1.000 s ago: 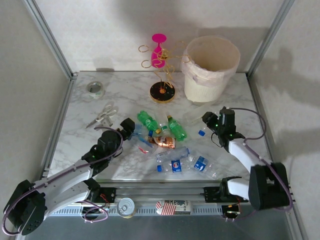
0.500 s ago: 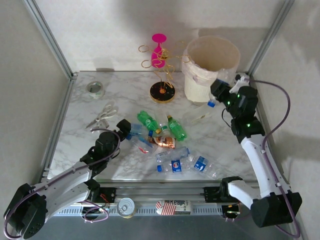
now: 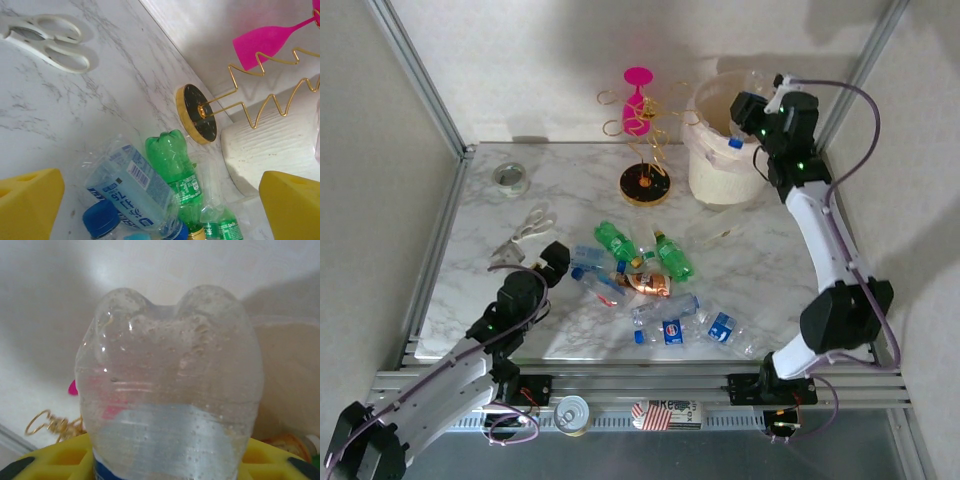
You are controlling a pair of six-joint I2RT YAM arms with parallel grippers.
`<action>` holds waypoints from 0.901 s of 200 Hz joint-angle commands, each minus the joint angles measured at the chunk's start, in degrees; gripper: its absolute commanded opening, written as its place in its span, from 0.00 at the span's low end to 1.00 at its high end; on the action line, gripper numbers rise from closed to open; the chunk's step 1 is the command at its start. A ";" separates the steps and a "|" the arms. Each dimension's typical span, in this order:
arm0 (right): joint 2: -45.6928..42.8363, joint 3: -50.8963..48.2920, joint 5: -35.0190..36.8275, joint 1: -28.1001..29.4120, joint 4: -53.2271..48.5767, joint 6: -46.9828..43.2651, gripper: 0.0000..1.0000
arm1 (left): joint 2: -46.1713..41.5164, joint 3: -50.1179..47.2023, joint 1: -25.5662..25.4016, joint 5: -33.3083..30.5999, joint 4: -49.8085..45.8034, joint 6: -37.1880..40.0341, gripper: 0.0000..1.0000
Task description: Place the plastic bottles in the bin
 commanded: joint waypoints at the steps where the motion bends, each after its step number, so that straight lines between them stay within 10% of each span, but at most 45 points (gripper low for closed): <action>1: 5.77 8.00 1.36 -0.87 -3.62 -1.55 0.35 | -2.76 -1.29 0.87 -0.60 -3.54 0.70 1.00; 86: 22.83 28.34 0.13 -1.74 -15.49 -1.21 0.52 | -4.60 -1.87 1.48 1.55 -4.37 0.80 1.00; 130: 20.99 29.50 2.76 -1.81 -17.15 -2.63 0.87 | -5.11 -2.02 1.57 2.12 -5.18 0.73 0.99; 180: 9.03 21.60 4.37 -1.81 -14.13 -3.48 0.99 | -3.34 -2.36 1.57 2.30 -3.94 -0.84 1.00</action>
